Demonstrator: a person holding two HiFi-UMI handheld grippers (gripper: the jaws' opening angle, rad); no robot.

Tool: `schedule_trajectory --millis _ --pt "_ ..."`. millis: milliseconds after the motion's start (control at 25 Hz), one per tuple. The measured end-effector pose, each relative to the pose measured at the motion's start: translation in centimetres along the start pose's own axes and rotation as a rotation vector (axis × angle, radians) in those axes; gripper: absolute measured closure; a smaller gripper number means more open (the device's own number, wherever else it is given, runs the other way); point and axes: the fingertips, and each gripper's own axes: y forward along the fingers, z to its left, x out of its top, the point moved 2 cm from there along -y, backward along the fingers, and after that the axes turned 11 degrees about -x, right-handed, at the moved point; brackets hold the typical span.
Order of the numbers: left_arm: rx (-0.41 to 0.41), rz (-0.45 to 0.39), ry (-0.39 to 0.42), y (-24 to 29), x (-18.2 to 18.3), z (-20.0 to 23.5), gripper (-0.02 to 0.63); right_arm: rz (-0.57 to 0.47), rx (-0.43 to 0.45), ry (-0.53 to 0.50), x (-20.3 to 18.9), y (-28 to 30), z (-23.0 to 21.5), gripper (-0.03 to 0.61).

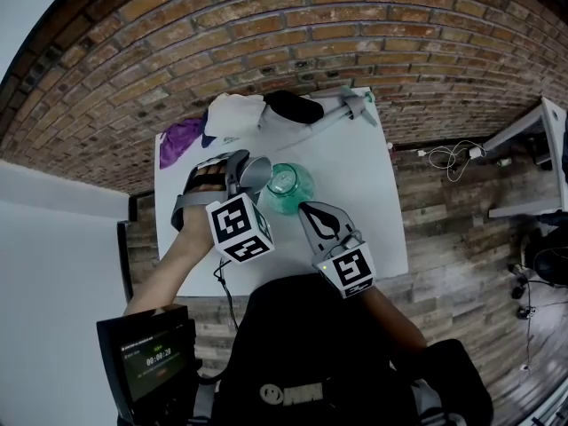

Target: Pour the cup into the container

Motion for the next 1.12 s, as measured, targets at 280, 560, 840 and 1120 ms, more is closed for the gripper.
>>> schedule_trajectory --millis 280,560,840,1120 --pt "0.001 0.004 -0.006 0.11 0.04 -0.03 0.324 -0.002 0.003 -0.001 0.02 -0.07 -0.02 0.575" --pt "0.015 0.010 0.010 0.15 0.17 -0.08 0.324 -0.004 0.011 0.000 -0.05 -0.10 0.06 0.575" --pt "0.022 0.023 0.039 0.05 0.42 -0.05 0.324 -0.004 0.012 0.001 0.02 -0.17 0.02 0.575" --pt "0.034 0.043 0.071 0.06 0.48 -0.04 0.324 -0.003 0.010 0.000 -0.01 -0.15 0.01 0.575"
